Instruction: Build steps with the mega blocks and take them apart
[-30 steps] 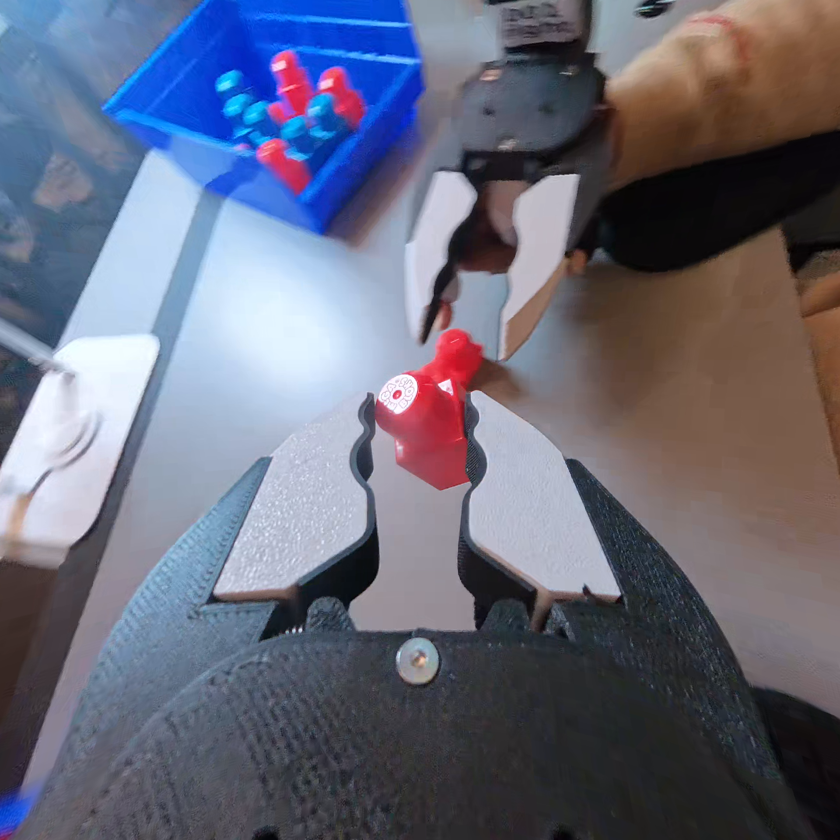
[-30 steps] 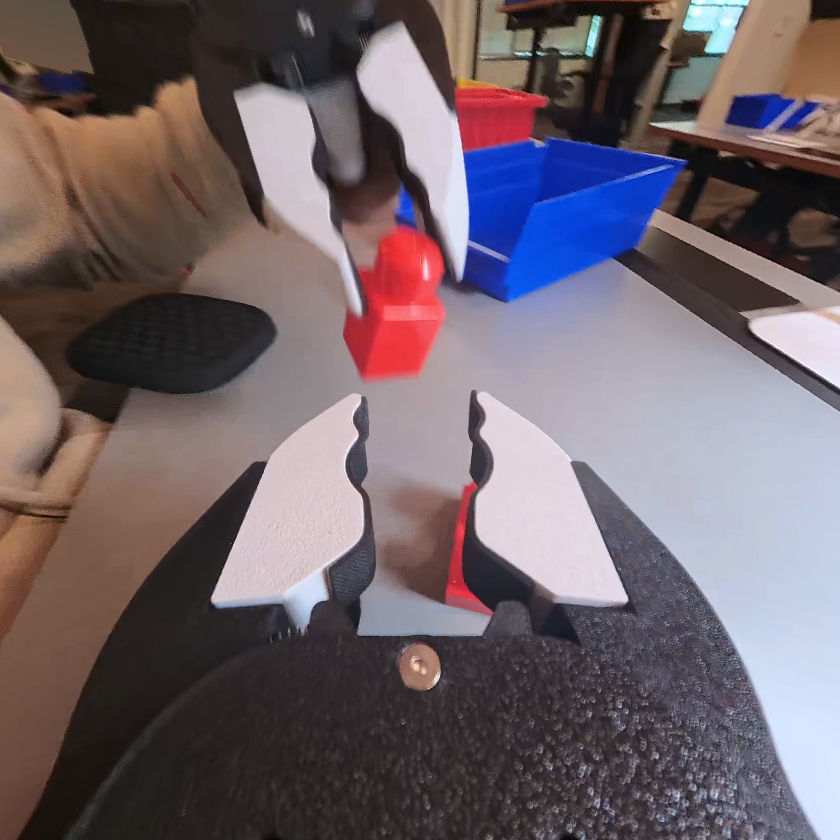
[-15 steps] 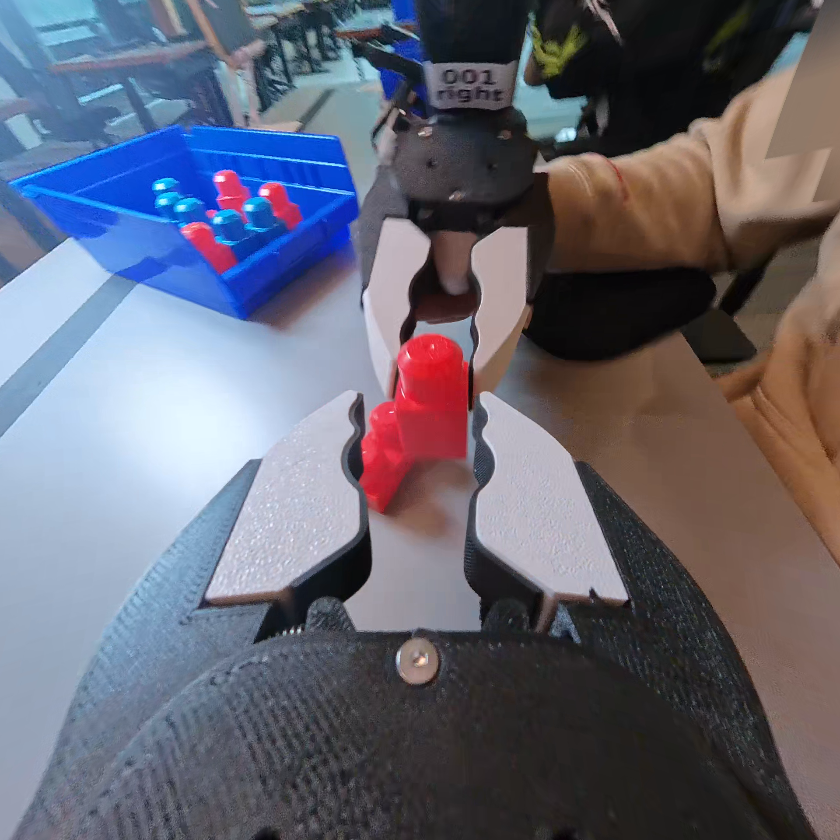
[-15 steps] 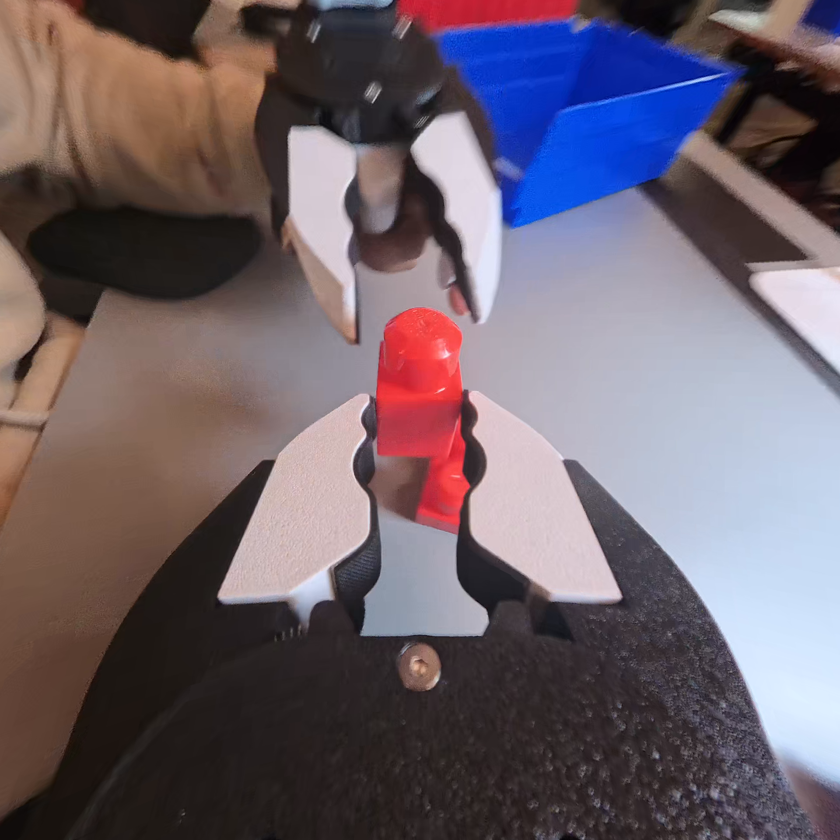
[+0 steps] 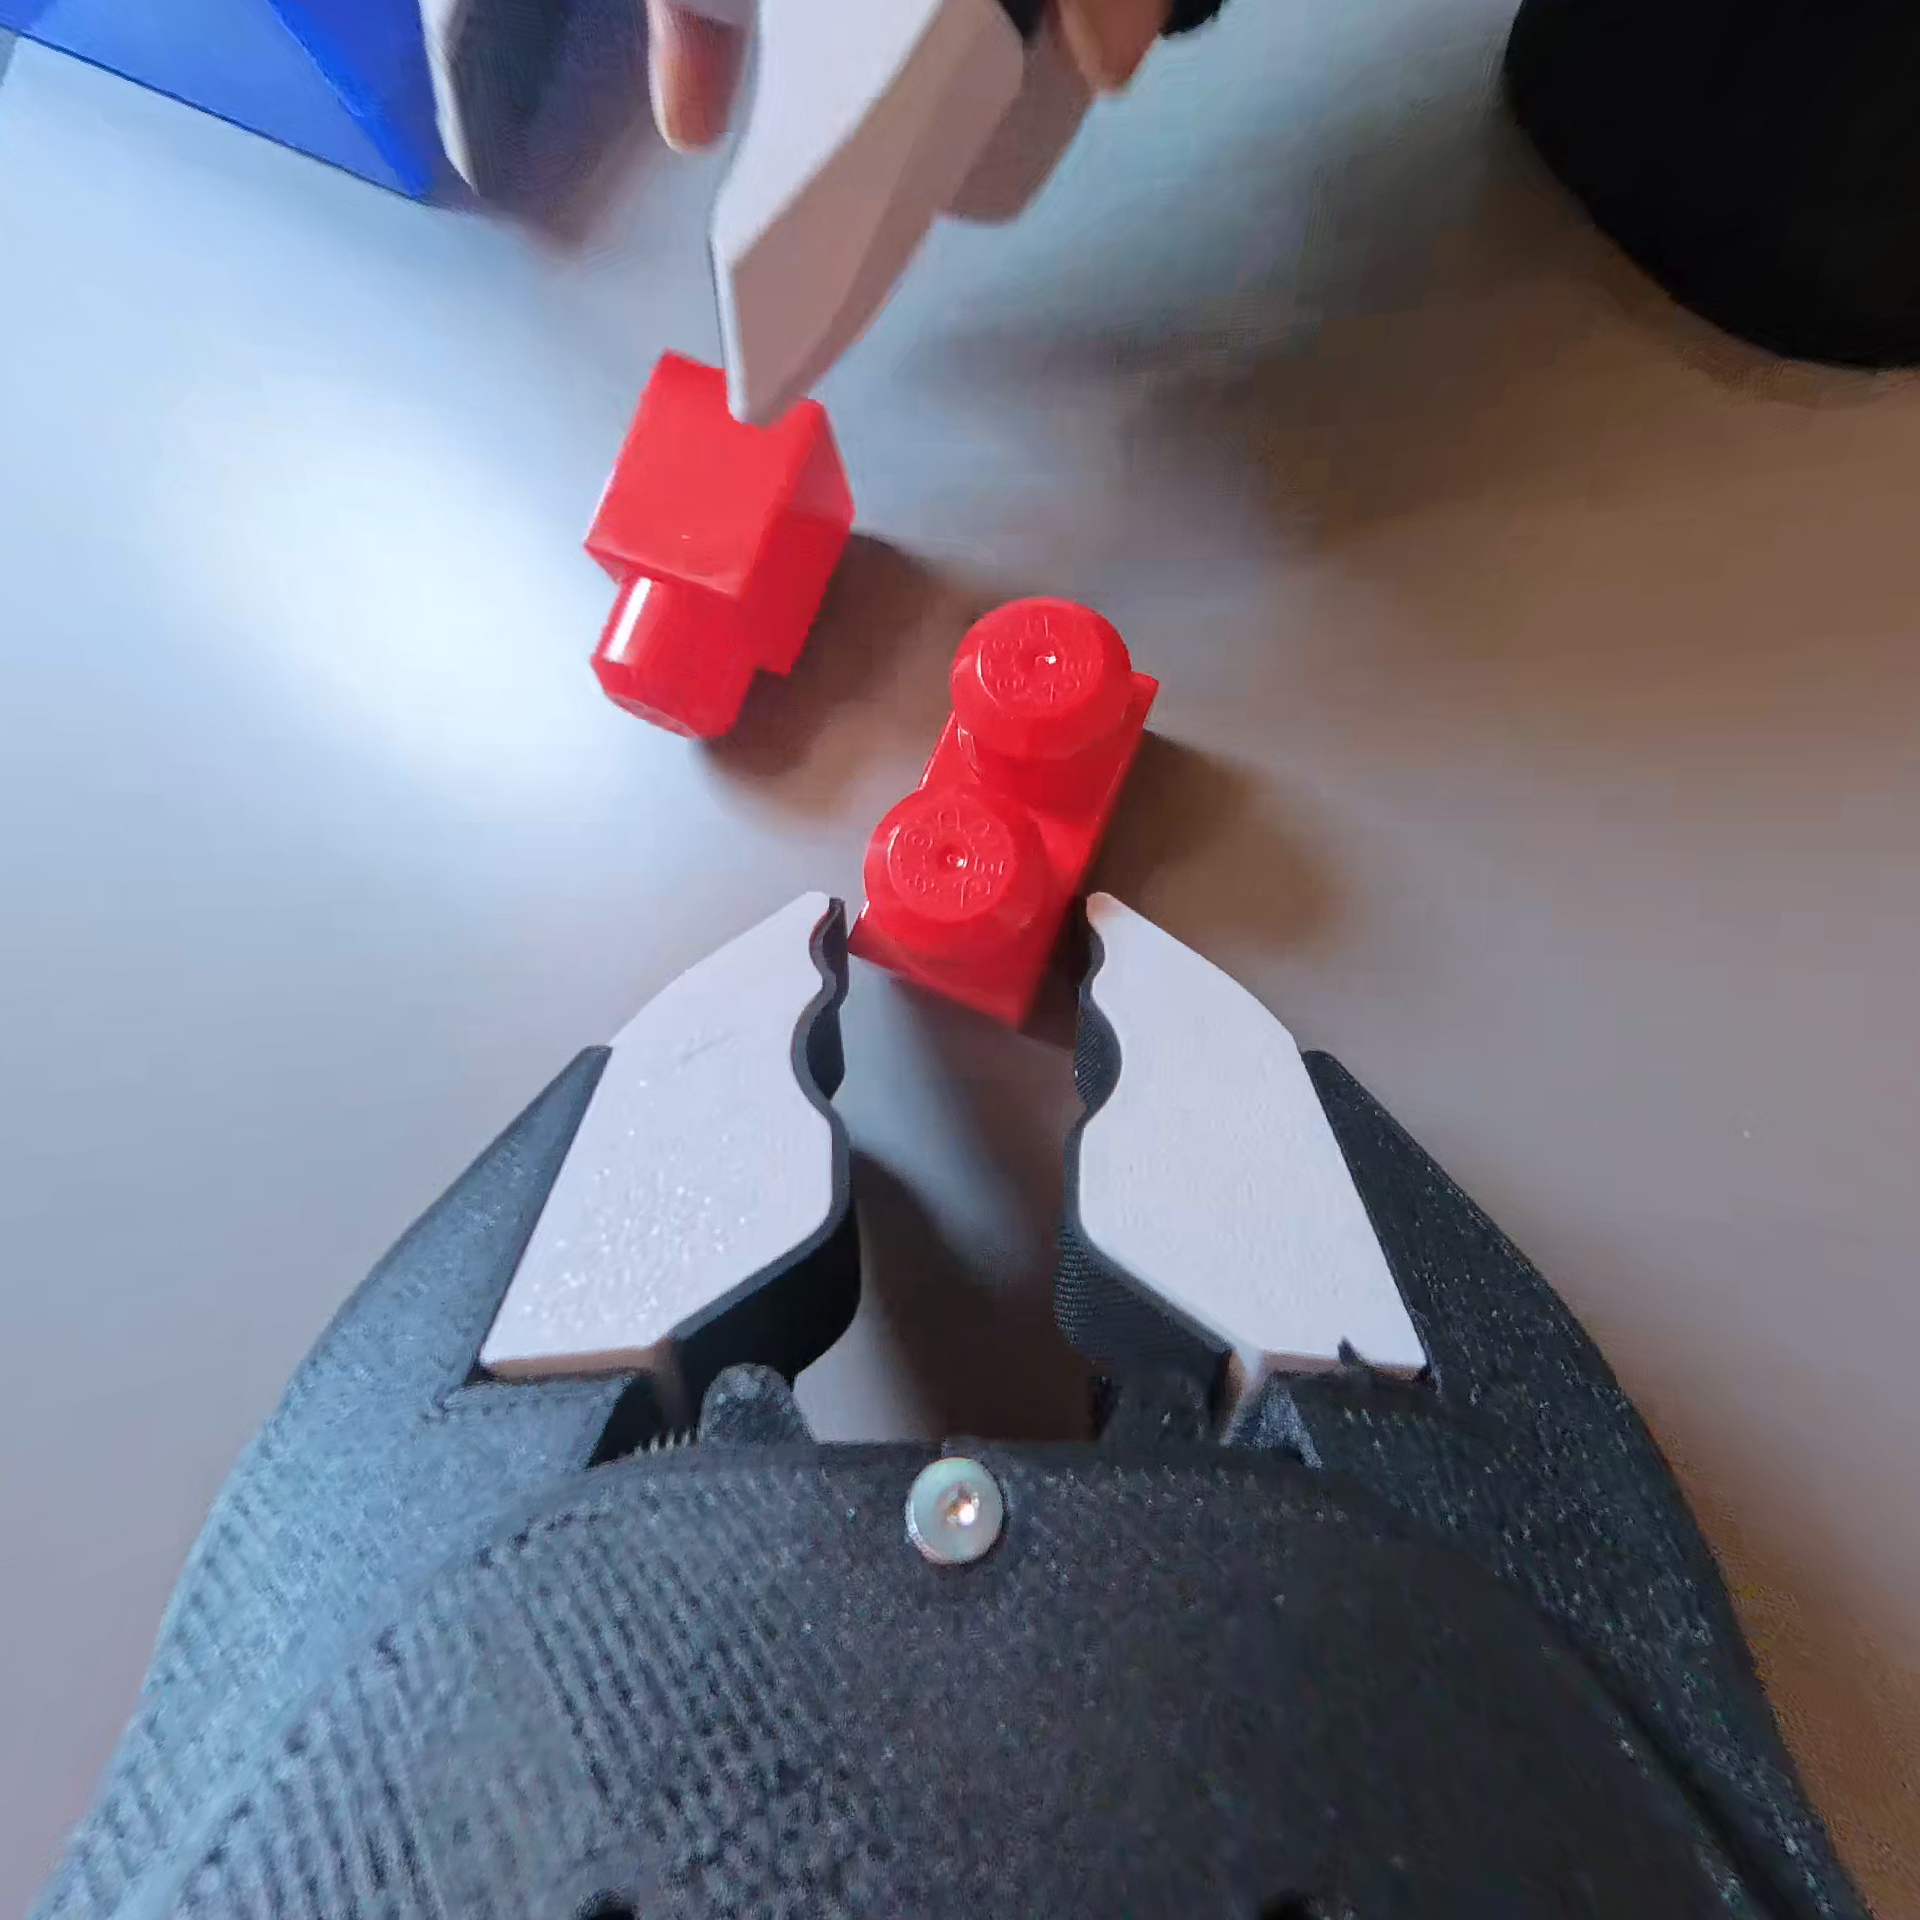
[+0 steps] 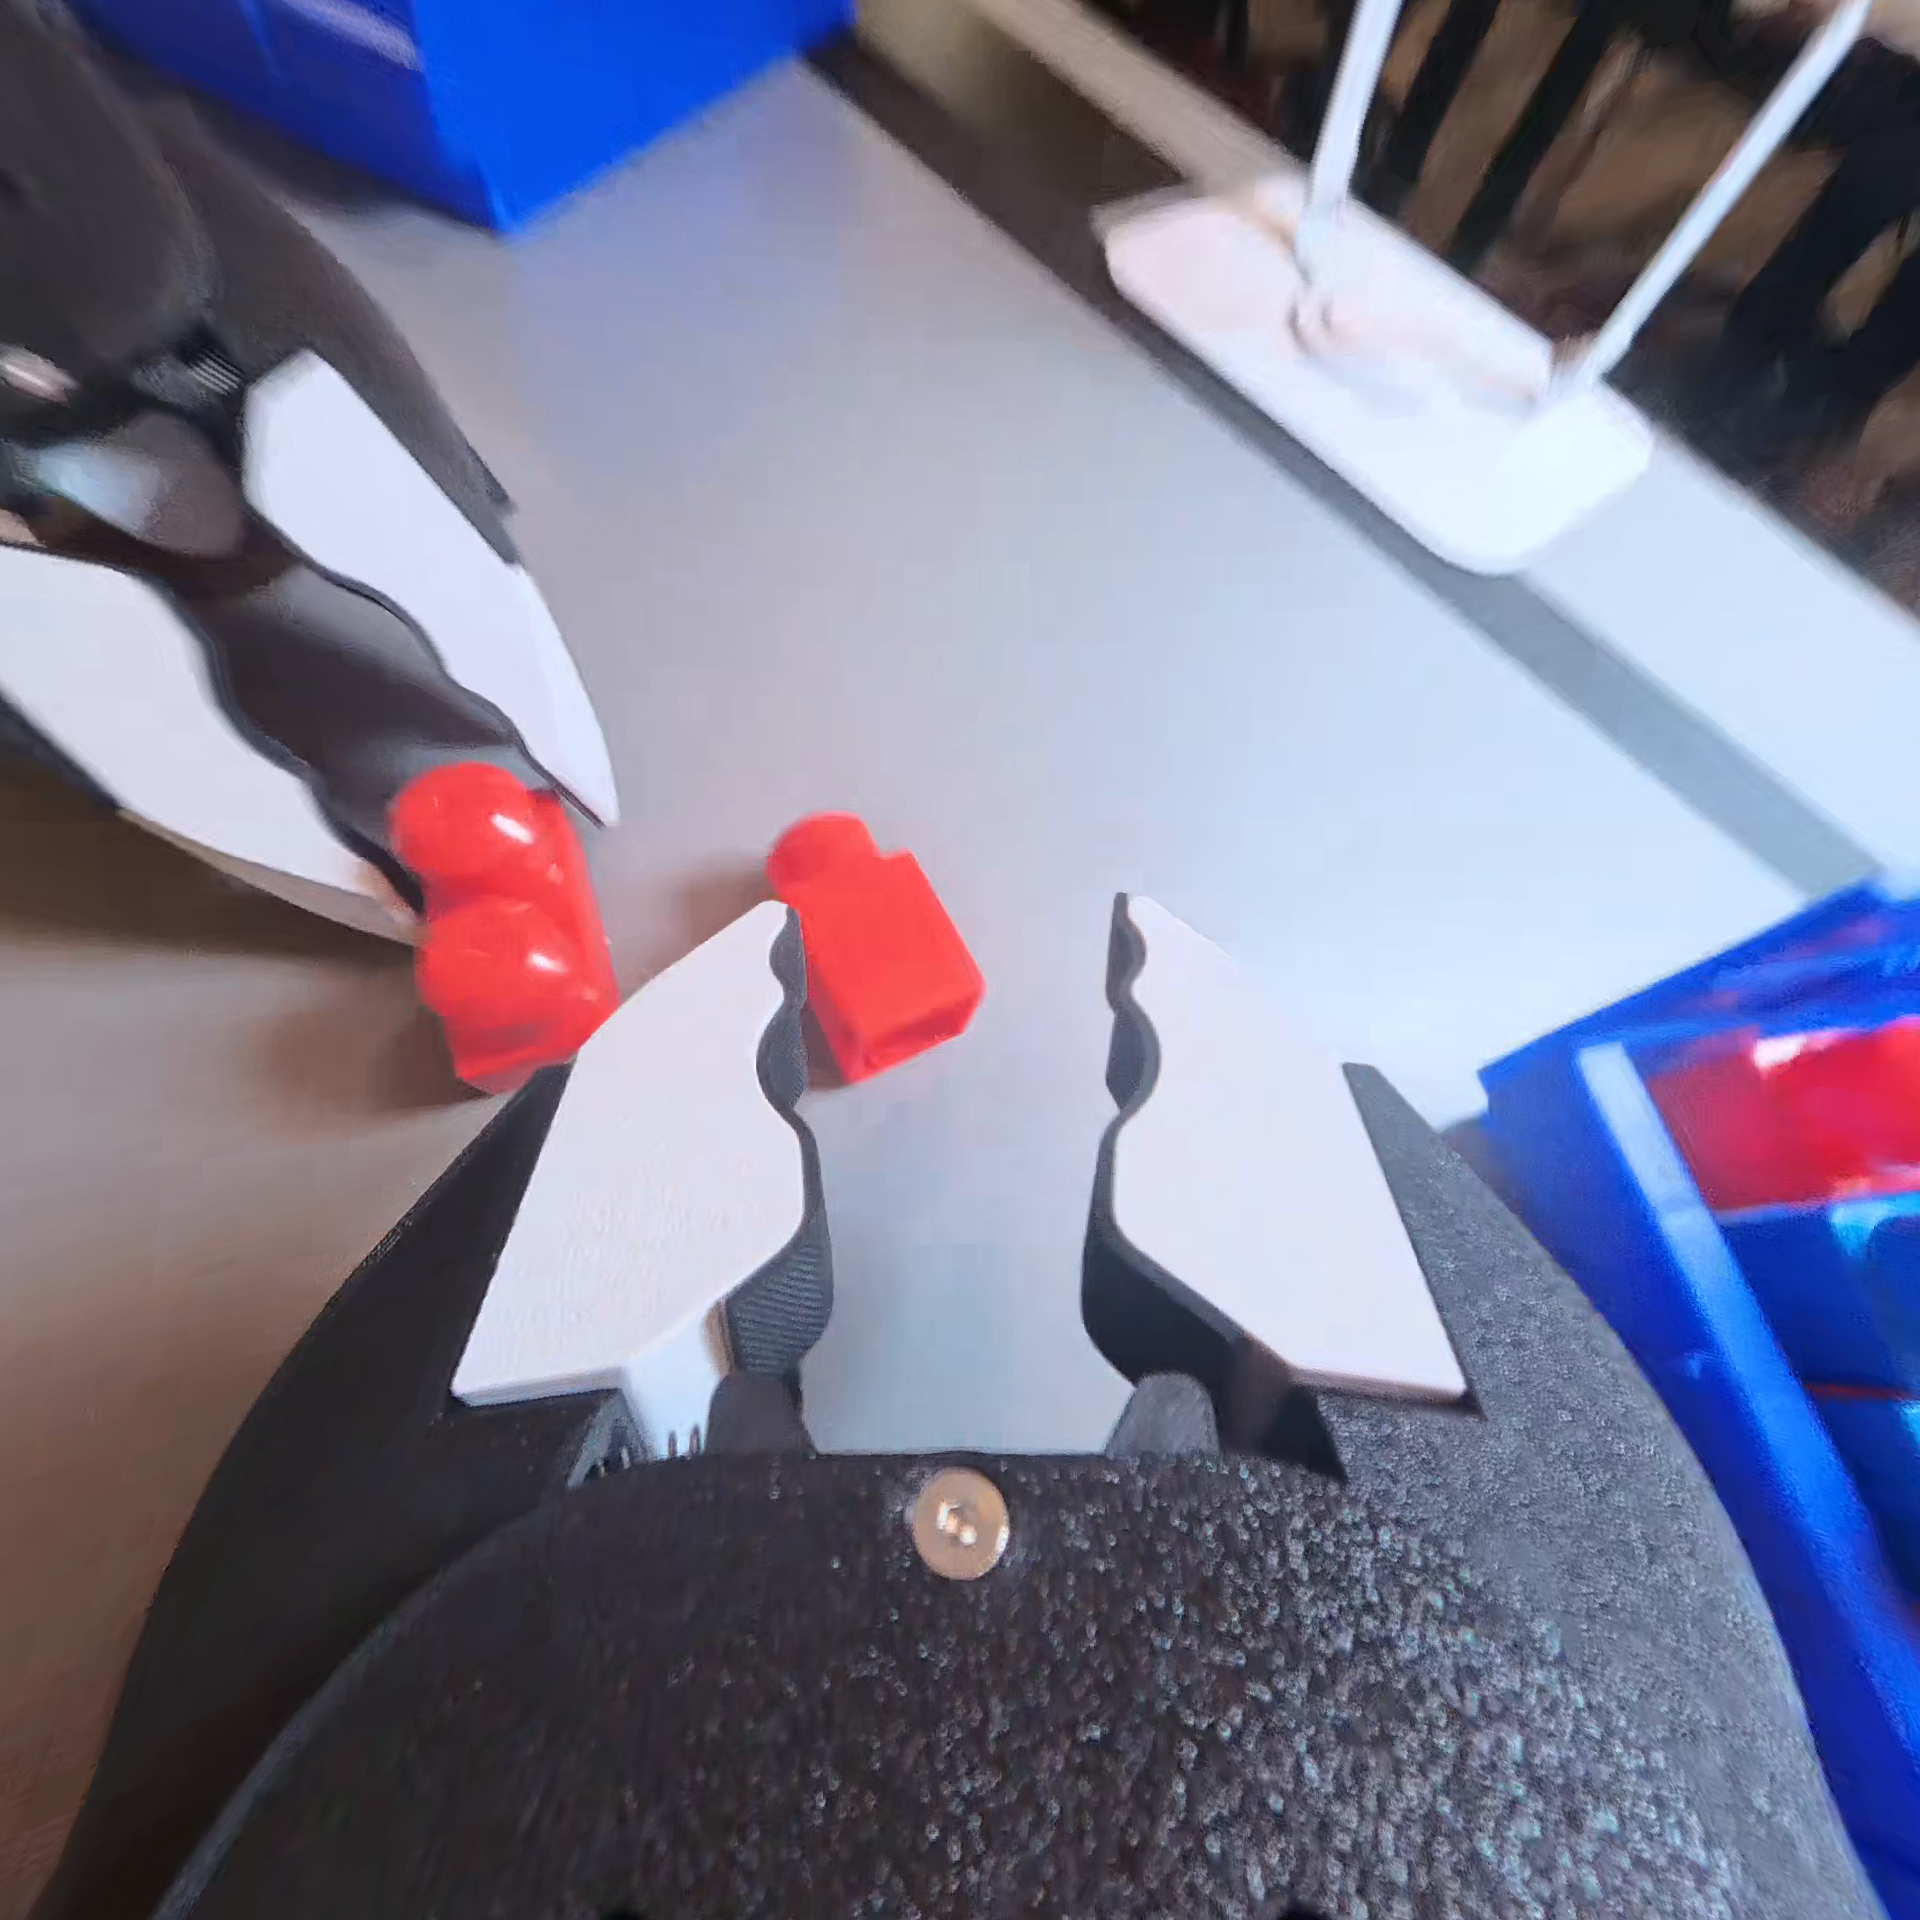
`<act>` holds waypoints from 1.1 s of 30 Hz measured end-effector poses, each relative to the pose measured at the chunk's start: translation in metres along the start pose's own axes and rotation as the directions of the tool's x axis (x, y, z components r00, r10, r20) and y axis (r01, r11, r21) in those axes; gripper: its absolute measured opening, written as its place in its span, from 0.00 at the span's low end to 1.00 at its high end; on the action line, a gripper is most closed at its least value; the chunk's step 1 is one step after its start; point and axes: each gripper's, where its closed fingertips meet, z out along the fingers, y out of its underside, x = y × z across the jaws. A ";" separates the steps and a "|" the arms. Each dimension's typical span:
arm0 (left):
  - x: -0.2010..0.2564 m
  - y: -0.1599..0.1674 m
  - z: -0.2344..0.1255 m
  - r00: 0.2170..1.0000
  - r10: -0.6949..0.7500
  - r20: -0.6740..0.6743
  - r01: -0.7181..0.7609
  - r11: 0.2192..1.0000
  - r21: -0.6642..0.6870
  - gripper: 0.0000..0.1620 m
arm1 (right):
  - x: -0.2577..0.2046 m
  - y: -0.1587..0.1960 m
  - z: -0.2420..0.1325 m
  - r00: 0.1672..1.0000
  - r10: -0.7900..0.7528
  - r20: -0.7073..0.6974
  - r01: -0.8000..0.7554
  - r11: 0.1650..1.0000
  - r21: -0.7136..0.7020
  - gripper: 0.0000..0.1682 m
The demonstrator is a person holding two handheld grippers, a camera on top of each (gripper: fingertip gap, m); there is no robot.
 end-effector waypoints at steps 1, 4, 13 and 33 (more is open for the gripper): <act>0.002 -0.001 -0.003 1.000 0.004 -0.003 -0.004 1.000 0.005 0.25 | -0.006 -0.012 -0.007 0.999 -0.026 0.018 0.025 0.998 0.055 0.33; 0.007 -0.009 -0.015 1.000 -0.011 -0.010 0.011 1.000 0.028 0.25 | -0.060 -0.032 -0.020 0.965 -0.121 0.232 0.091 0.986 0.137 0.31; 0.043 -0.045 -0.045 0.990 0.091 -0.108 -0.066 0.974 0.219 0.22 | -0.132 0.005 0.008 0.849 -0.320 0.421 0.318 0.945 0.077 0.17; 0.038 -0.049 -0.065 0.976 -0.035 -0.213 0.123 0.902 0.414 0.22 | -0.134 -0.031 -0.022 0.805 -0.160 0.571 0.028 0.972 0.233 0.16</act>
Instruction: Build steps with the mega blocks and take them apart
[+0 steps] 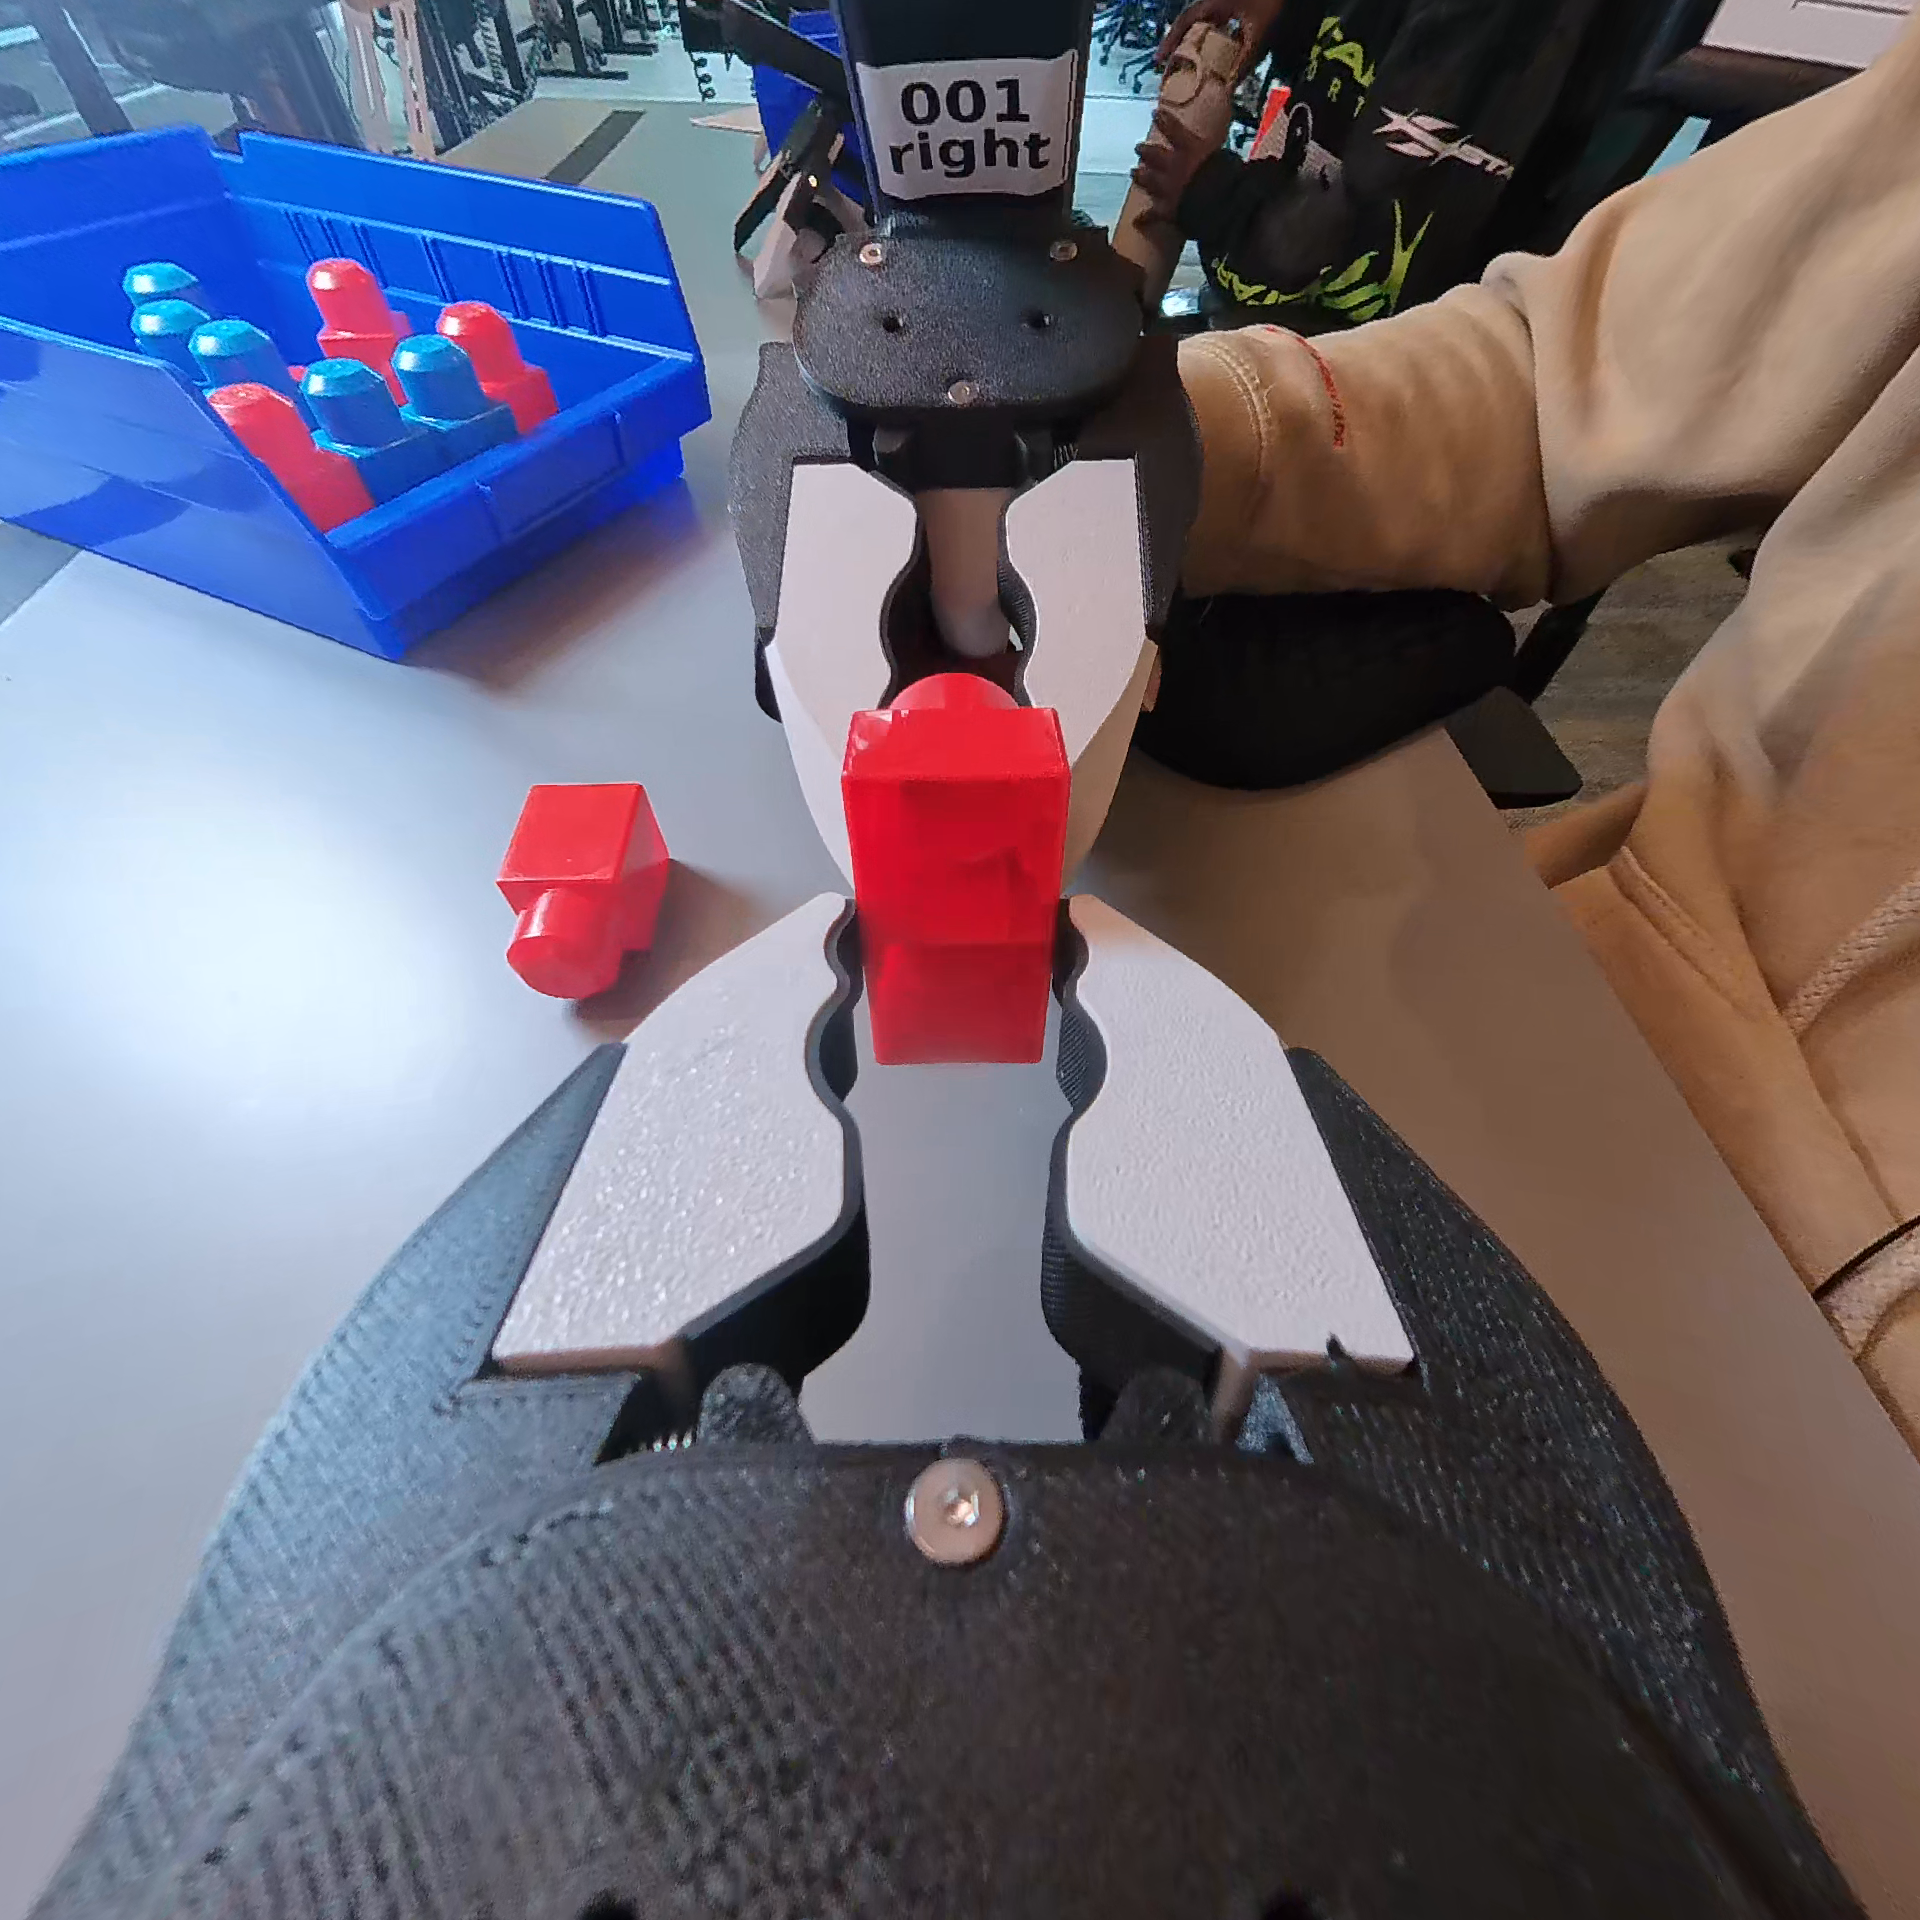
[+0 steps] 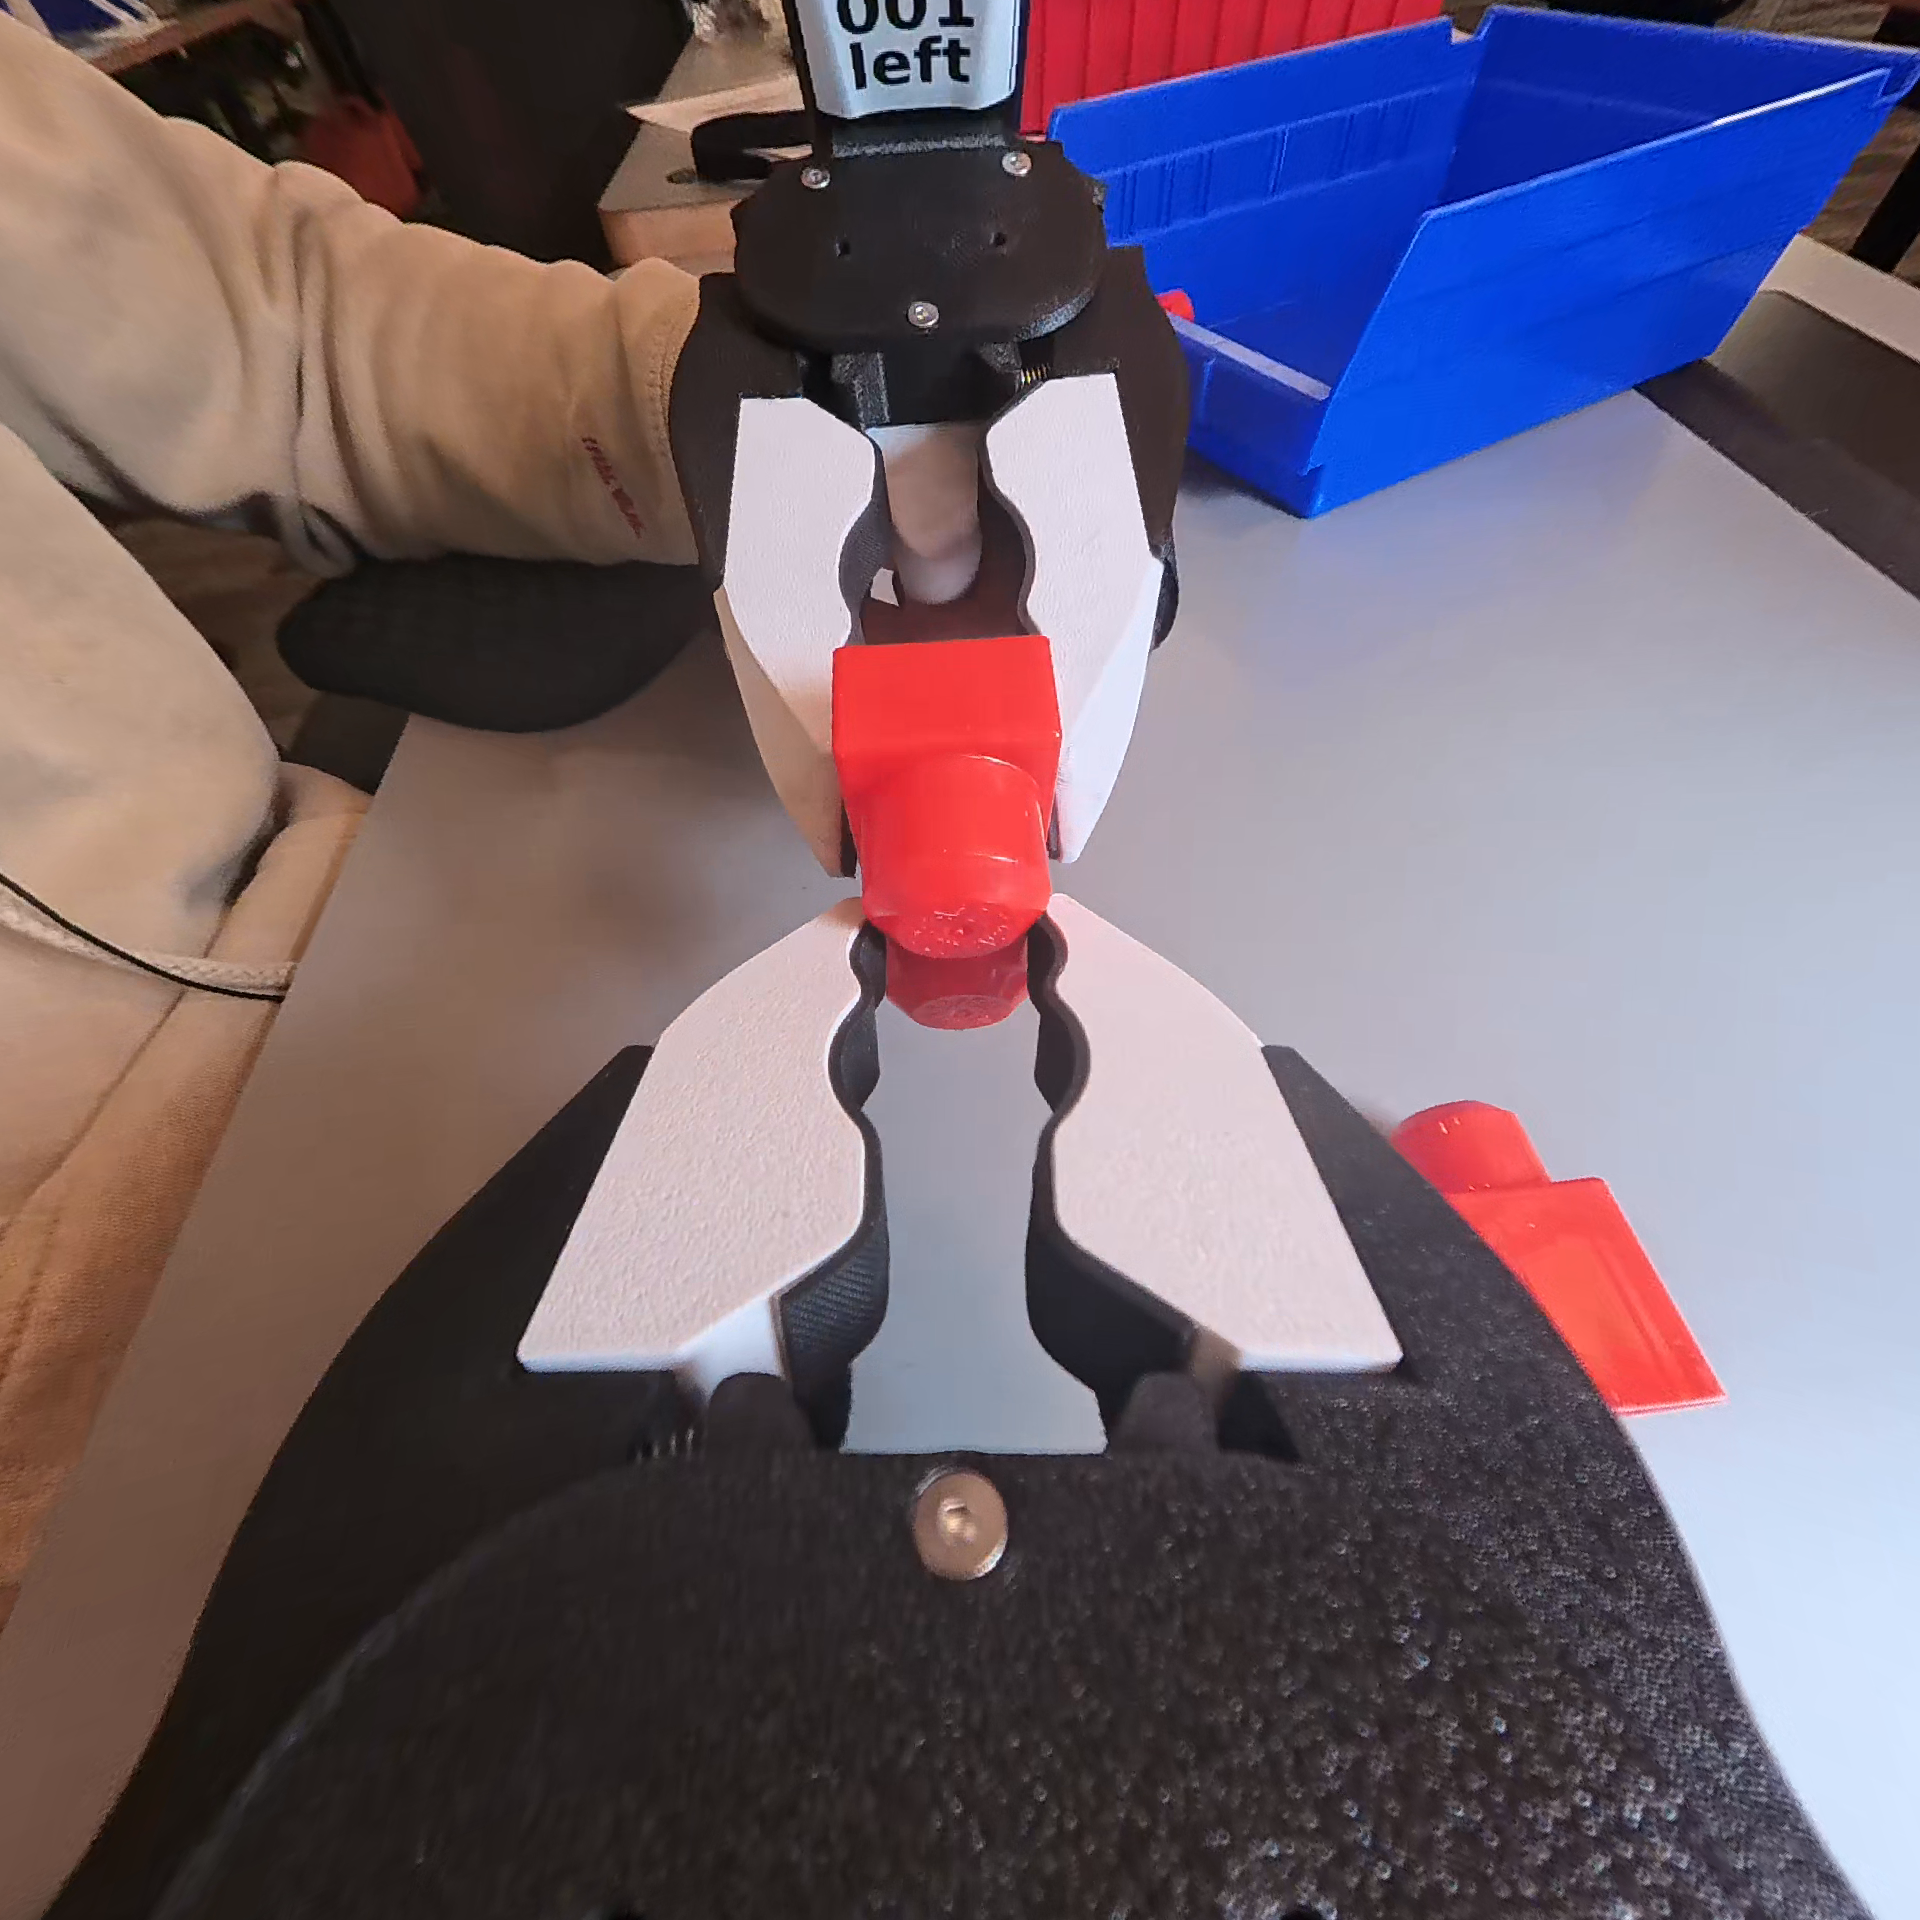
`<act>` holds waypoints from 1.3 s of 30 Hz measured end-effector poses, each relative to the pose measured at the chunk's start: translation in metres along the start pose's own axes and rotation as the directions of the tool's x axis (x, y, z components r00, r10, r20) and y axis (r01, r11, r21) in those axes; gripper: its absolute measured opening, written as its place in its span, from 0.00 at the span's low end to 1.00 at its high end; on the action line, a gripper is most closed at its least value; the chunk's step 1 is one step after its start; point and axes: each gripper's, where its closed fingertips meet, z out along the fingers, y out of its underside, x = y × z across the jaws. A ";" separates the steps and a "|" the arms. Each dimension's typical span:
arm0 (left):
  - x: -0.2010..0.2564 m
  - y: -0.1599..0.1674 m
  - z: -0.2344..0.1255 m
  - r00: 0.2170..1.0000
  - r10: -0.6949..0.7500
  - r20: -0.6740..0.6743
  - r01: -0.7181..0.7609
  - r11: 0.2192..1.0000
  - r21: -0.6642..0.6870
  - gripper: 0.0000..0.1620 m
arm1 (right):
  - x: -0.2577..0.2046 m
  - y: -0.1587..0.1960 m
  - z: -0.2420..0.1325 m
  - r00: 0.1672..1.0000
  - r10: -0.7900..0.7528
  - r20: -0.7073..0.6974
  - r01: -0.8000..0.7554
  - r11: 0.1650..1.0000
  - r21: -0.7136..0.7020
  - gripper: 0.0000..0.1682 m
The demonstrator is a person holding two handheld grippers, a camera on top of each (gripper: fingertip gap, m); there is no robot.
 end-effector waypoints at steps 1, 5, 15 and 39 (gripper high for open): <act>0.000 -0.001 0.000 1.000 0.002 0.001 -0.002 1.000 0.005 0.22 | 0.000 0.000 0.000 1.000 0.006 0.002 -0.006 1.000 -0.002 0.16; -0.001 -0.001 0.001 1.000 -0.005 0.011 0.004 1.000 0.005 0.22 | 0.001 0.002 -0.001 1.000 0.013 0.004 -0.013 1.000 -0.008 0.16; -0.033 -0.006 -0.020 0.990 -0.063 0.124 0.054 0.996 0.078 0.21 | 0.074 0.015 -0.039 0.964 -0.069 -0.255 0.012 0.976 -0.220 0.31; -0.137 0.017 -0.126 0.739 -0.339 0.582 0.206 0.936 0.284 0.21 | 0.105 0.004 0.015 0.931 -0.328 0.158 0.295 0.425 -0.856 0.21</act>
